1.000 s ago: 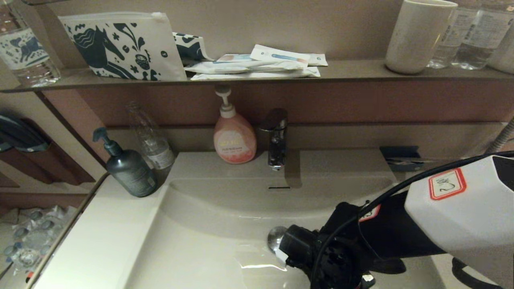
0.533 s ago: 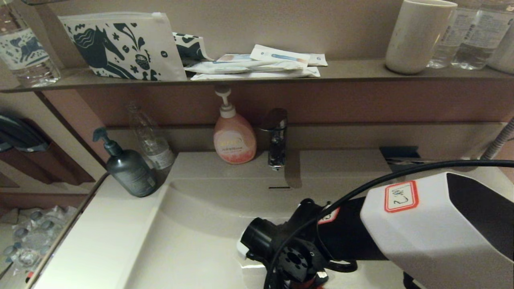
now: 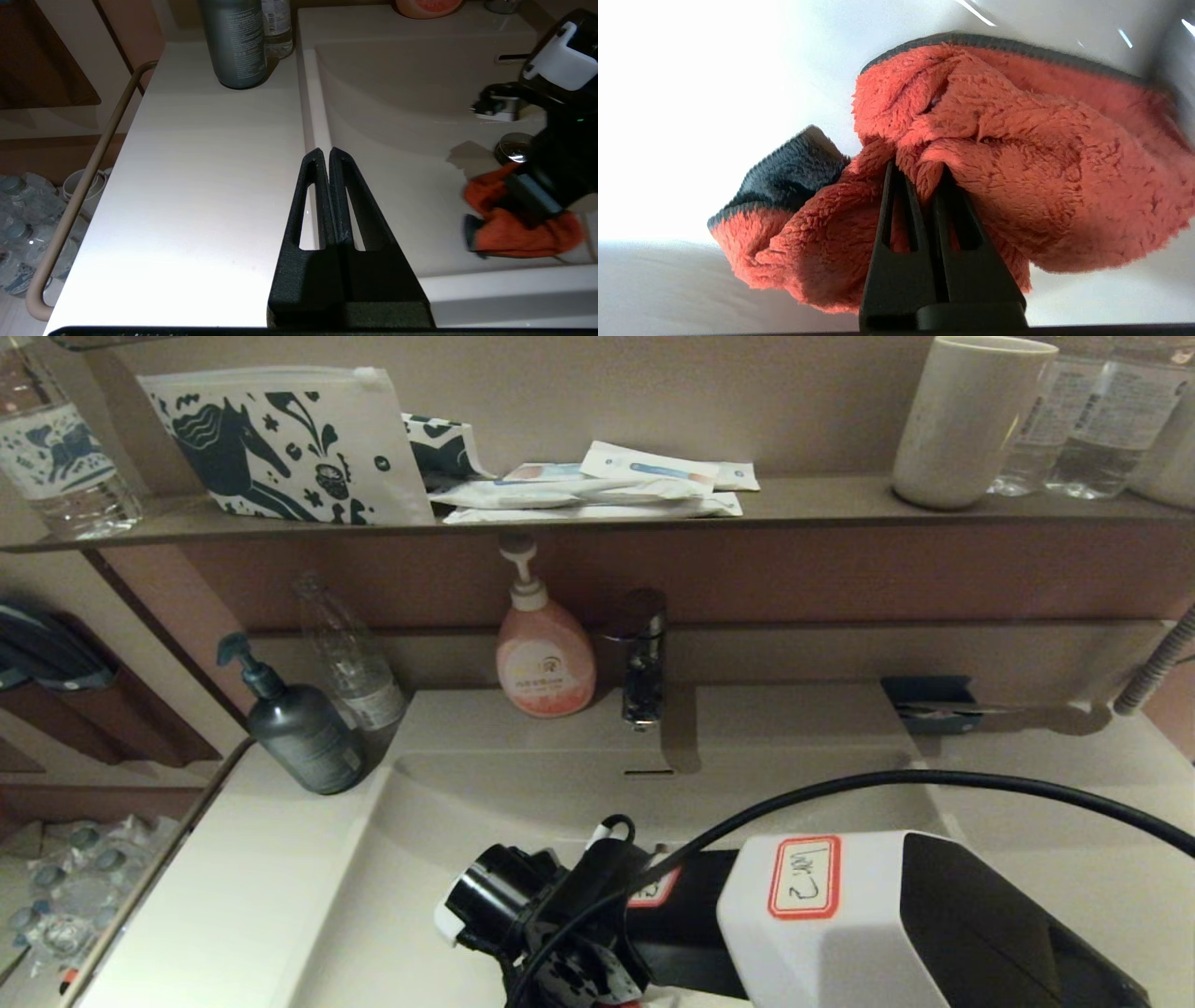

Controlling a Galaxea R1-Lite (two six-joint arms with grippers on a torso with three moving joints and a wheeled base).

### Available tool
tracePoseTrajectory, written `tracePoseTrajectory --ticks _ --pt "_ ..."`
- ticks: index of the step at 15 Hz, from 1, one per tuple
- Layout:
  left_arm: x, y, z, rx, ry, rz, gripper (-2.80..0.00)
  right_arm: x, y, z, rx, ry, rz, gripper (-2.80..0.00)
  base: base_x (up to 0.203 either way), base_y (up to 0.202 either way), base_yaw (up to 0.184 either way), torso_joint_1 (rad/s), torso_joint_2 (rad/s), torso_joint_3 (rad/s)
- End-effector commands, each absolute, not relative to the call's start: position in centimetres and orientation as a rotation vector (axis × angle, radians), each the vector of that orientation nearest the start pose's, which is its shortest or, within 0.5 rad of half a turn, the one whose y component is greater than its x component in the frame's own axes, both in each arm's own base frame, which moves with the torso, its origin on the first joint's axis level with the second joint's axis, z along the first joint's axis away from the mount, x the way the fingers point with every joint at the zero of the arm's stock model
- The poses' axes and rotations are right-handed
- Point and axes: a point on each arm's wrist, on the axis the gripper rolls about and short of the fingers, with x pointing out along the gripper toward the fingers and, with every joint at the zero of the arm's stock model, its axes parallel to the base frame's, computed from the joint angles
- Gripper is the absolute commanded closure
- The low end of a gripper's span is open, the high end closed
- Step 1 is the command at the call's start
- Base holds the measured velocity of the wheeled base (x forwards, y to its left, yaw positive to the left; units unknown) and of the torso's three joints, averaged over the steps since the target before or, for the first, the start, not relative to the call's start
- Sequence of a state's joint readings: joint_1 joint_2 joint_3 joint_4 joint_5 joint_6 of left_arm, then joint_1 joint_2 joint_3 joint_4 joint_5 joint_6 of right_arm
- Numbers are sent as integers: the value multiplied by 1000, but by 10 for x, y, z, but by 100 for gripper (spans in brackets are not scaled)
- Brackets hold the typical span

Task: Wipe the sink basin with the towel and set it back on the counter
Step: Wipe the sink

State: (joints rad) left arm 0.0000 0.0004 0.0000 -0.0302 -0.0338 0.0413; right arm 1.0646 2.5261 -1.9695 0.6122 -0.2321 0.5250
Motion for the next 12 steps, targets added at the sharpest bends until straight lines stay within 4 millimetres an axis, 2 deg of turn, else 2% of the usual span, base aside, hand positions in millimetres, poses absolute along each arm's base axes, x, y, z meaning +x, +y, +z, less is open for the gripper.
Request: tracePoseTrajectory --ticks 1,4,6,12 --pt "-23 -1 79 42 -30 -33 0 235 423 36 -237 1052 482 0 0 0 0 0 0 0" --pt "-23 -1 79 42 -30 -33 0 242 435 43 -157 925 529 0 0 0 0 0 0 0" --pt "-23 -1 79 42 -30 -33 0 250 436 46 -174 826 489 0 0 0 0 0 0 0" --pt "-23 -1 79 42 -30 -33 0 291 413 47 -261 704 323 0 0 0 0 0 0 0"
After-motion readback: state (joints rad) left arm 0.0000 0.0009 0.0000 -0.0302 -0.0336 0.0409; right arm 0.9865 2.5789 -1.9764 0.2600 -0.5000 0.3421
